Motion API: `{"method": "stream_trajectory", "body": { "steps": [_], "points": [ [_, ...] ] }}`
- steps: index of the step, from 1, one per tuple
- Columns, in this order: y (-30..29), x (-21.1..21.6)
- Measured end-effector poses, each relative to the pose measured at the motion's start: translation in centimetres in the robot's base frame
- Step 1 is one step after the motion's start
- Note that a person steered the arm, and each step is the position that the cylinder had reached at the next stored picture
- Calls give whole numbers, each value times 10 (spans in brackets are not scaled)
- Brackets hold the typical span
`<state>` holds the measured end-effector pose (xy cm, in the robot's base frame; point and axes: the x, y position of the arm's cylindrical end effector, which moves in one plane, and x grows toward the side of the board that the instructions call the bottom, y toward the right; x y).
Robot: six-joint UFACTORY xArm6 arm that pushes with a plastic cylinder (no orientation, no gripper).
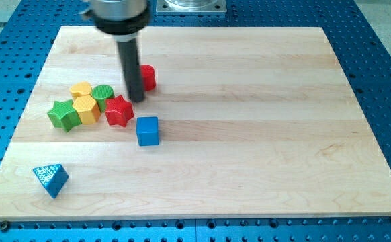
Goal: Move the green star into the yellow heart
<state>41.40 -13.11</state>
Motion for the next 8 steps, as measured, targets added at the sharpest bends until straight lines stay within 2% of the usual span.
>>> {"method": "stream_trajectory", "body": {
  "steps": [1,2,3,4,5,6,7,8],
  "points": [
    [-70,80],
    [-90,111],
    [-72,110],
    [-146,121],
    [-168,84],
    [-143,42],
    [-127,23],
    [-172,57]
  ]
}}
